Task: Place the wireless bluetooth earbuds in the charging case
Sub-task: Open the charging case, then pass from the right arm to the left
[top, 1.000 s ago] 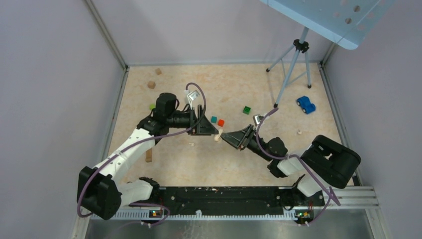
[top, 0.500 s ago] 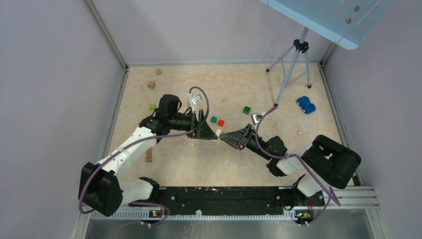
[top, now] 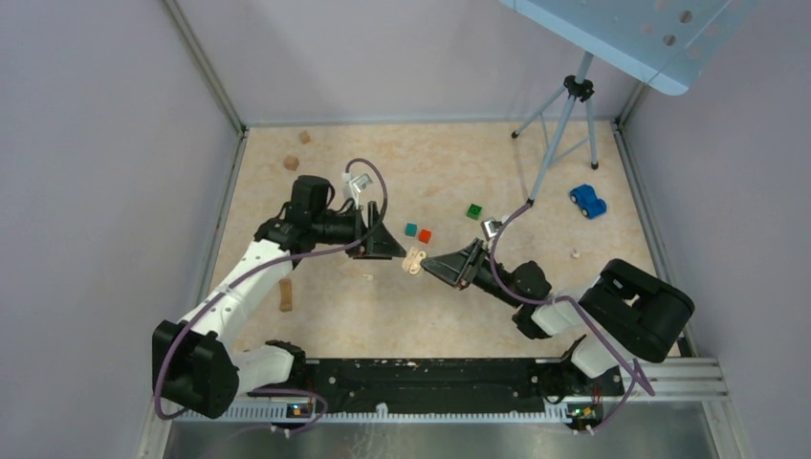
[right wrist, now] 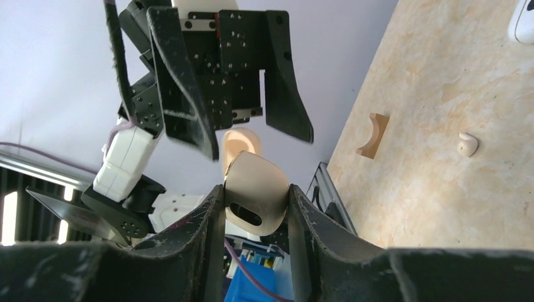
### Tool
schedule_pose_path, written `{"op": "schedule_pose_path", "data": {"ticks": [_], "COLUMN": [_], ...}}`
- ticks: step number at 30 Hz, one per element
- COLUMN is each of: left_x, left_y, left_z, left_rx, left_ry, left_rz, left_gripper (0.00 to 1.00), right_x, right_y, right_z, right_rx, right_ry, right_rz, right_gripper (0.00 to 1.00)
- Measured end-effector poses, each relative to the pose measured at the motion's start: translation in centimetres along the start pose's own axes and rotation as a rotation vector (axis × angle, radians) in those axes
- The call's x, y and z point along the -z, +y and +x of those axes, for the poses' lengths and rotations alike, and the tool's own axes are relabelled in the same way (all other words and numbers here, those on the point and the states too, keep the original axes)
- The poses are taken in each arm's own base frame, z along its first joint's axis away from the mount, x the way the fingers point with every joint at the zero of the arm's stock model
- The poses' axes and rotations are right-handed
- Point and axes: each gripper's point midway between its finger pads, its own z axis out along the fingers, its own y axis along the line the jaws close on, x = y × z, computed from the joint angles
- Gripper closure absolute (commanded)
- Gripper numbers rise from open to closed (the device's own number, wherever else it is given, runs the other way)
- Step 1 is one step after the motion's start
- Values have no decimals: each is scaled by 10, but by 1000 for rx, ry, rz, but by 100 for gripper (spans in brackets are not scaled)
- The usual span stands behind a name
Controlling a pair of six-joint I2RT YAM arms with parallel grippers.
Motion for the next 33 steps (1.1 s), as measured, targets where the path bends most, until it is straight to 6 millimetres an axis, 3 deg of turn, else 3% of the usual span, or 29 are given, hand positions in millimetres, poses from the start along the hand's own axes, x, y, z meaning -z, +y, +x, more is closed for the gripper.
{"op": "schedule_pose_path", "data": {"ticks": [5,14,19,25,30,33], "left_x": [20,37,31,21,25,27], "left_y": [5,-28,-30,-20,-33,-40], "left_z": [-19,-15,-4,15,14,13], "left_rx": [-2,-158,-119,34,41,35], "left_ry": [-95,-163,-118,-84,-84,-89], "left_rz": [-19,69,163,253,309,334], "left_gripper": [24,9,13,4,5,11], "right_x": [1,4,7,2,1,-2], "right_y": [1,16,23,27,13,13], "right_z": [2,1,4,12,20,21], "right_rx": [-4,14,28,12,-22,-29], "right_ry": [14,42,79,157,200,212], "right_rz": [-5,-53,-82,-108,-70,-72], "right_gripper": [100,100,100,100,100,100]}}
